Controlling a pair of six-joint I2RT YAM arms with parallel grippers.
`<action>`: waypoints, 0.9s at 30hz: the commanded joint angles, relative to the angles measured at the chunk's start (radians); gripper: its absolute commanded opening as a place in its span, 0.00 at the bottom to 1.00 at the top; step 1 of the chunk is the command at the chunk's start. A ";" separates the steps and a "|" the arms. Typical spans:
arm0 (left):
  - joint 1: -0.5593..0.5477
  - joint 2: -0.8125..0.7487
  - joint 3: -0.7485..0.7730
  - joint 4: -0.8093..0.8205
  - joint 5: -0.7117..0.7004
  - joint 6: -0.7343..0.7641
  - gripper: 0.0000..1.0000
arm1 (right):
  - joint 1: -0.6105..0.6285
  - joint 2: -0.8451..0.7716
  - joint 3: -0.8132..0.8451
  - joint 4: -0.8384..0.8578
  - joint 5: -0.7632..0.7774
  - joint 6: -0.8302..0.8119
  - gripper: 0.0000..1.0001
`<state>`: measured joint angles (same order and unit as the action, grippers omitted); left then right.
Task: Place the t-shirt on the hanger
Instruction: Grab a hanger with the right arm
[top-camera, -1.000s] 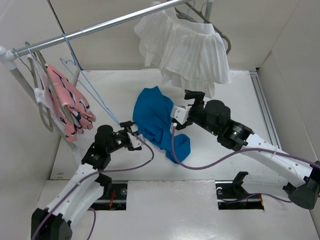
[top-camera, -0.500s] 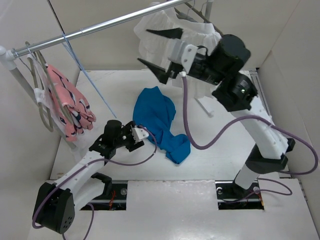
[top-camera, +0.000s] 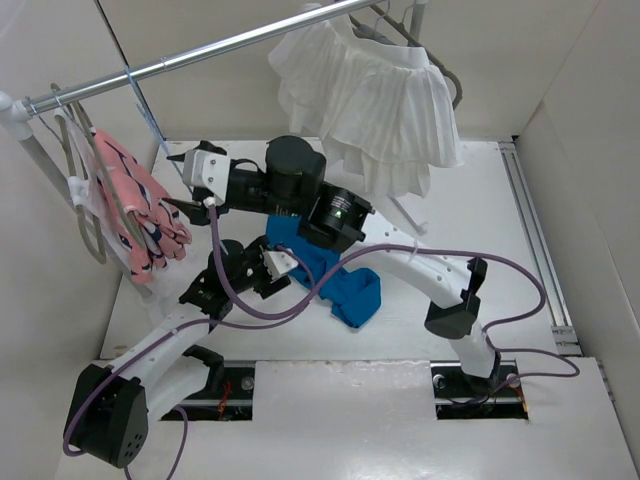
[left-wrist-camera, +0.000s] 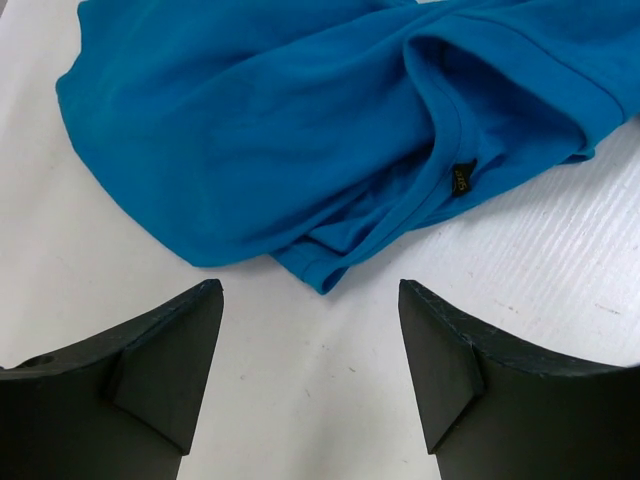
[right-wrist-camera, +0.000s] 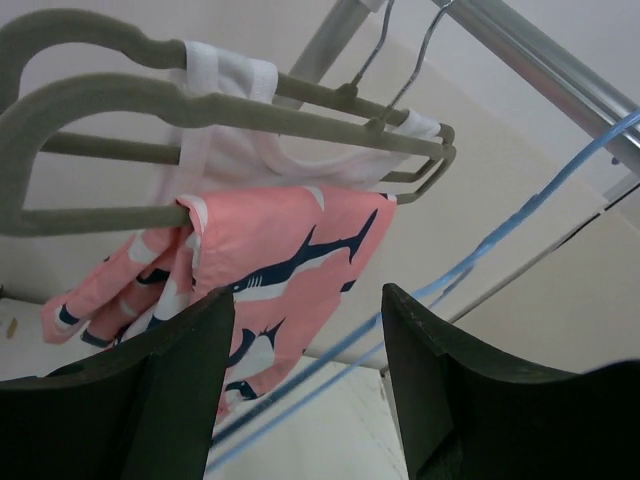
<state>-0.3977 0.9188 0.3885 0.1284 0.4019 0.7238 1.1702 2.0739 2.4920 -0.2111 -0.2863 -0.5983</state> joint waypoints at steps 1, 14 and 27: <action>-0.004 -0.011 -0.020 0.066 0.002 -0.008 0.68 | 0.017 -0.026 0.057 0.124 0.128 0.055 0.65; -0.004 -0.041 -0.051 0.097 0.002 -0.007 0.69 | 0.017 0.057 0.022 0.124 0.464 0.120 0.52; -0.004 -0.069 -0.060 0.097 -0.008 -0.037 0.70 | -0.014 0.062 -0.013 0.144 0.484 0.120 0.00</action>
<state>-0.3977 0.8665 0.3382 0.1913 0.3912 0.7090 1.1572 2.1784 2.4889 -0.1204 0.1848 -0.4858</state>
